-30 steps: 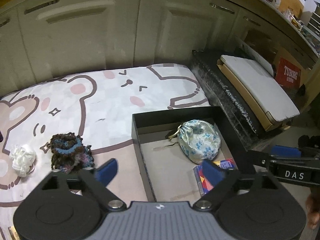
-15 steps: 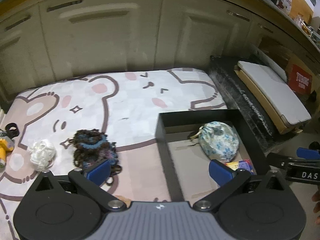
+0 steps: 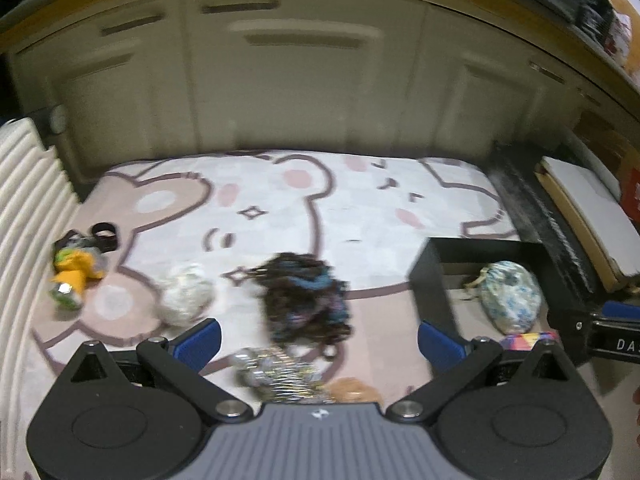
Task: Organize objects
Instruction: 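Withdraw both tools from black box toward remaining items on bed, then grasp yellow tissue pack with left tool while right tool grasps crocheted yarn piece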
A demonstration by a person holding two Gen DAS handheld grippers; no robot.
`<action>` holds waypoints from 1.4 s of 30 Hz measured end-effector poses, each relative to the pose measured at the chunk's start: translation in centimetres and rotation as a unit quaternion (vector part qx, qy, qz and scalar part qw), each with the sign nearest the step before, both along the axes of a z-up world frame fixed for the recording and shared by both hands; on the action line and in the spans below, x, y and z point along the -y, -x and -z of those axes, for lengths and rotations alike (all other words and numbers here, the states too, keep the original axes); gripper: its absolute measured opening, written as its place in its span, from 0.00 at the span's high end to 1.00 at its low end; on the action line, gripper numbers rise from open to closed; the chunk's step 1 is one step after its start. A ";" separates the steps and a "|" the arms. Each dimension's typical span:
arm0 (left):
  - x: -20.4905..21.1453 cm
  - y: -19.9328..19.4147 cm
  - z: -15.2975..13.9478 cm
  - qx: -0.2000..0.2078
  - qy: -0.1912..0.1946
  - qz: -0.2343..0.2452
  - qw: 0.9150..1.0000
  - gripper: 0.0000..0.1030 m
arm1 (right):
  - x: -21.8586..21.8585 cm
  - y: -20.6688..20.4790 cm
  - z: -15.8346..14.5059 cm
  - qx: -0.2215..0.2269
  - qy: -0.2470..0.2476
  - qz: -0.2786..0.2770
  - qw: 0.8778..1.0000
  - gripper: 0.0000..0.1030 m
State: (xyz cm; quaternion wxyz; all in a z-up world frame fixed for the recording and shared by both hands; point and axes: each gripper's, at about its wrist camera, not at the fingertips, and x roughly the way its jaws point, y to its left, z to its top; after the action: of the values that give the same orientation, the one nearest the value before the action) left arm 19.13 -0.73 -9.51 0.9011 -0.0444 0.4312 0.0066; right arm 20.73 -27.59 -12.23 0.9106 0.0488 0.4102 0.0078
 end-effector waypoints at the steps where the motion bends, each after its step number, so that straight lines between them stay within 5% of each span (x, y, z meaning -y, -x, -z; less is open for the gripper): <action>1: -0.7 0.2 -0.1 0.000 -0.001 -0.006 1.000 0.00 | -0.6 -0.1 -0.1 0.001 -0.001 -0.006 1.000 0.00; 17: -9.1 3.2 -0.3 -0.006 -0.008 -0.081 0.997 0.00 | -8.8 -1.6 -1.0 0.023 -0.030 -0.073 0.997 0.00; 23: -11.1 3.4 1.4 -0.056 -0.003 -0.105 0.993 0.00 | -10.8 -1.9 -1.1 0.061 -0.033 -0.082 0.994 0.00; 42: -12.8 2.1 8.7 -0.205 0.034 -0.128 0.970 0.00 | -16.7 -6.8 3.8 0.043 -0.007 -0.145 0.989 0.00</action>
State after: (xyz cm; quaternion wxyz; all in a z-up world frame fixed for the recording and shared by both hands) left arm 17.01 12.02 -18.24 0.7831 -0.1275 0.5976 0.1158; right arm 27.53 -10.91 -16.01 0.9165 -0.0049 0.3729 0.1444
